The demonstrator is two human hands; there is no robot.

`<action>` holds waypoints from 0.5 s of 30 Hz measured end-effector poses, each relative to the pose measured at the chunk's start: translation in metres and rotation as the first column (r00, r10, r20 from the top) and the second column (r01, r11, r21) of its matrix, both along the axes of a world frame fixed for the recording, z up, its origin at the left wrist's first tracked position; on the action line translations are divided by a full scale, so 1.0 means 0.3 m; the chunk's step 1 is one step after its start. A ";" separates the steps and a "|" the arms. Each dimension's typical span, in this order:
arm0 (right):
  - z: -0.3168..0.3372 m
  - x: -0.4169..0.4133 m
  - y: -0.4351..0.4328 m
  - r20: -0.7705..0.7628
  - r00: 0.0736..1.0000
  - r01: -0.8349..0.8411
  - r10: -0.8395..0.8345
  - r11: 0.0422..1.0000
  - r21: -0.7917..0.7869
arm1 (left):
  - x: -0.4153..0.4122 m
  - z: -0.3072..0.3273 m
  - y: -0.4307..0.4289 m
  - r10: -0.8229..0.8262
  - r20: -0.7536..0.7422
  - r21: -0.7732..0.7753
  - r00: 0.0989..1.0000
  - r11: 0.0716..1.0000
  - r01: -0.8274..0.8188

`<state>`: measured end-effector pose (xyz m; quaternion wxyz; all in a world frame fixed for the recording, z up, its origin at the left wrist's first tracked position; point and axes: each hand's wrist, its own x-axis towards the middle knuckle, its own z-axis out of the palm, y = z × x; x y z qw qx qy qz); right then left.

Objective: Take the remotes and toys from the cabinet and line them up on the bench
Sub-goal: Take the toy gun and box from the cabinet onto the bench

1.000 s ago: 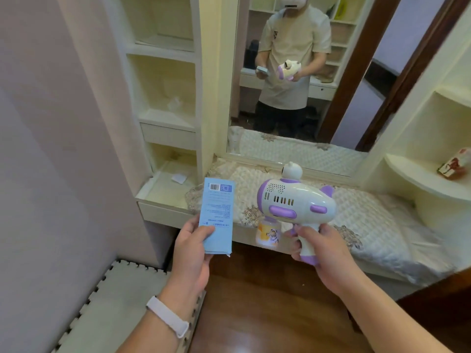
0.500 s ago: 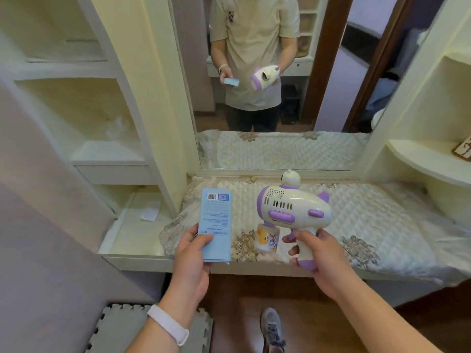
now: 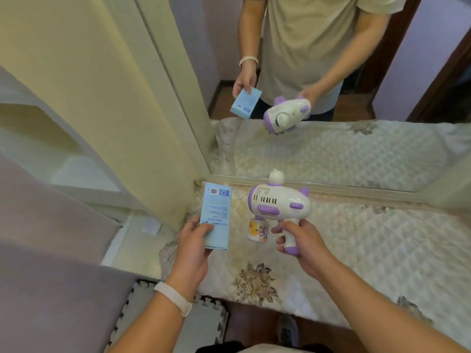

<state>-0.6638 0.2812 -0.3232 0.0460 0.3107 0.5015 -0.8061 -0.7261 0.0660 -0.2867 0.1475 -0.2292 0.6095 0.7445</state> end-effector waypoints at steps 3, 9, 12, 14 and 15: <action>-0.041 -0.083 0.009 0.038 0.999 -0.025 0.027 0.999 -0.043 | -0.065 -0.053 0.002 0.042 0.049 -0.002 0.998 0.999 -0.042; -0.129 -0.201 -0.008 0.110 0.990 -0.074 0.082 0.995 -0.073 | -0.200 -0.175 -0.028 0.074 0.119 -0.023 0.990 0.997 -0.072; -0.154 -0.242 -0.029 0.145 0.984 -0.097 0.108 0.992 -0.083 | -0.255 -0.235 -0.042 0.064 0.156 -0.042 0.986 0.997 -0.058; -0.168 -0.278 -0.041 0.165 0.980 -0.098 0.113 0.991 -0.093 | -0.302 -0.276 -0.051 0.022 0.185 -0.061 0.983 0.998 -0.011; -0.173 -0.295 -0.047 0.162 0.979 -0.103 0.119 0.989 -0.105 | -0.323 -0.299 -0.058 0.007 0.204 -0.068 0.979 0.998 0.007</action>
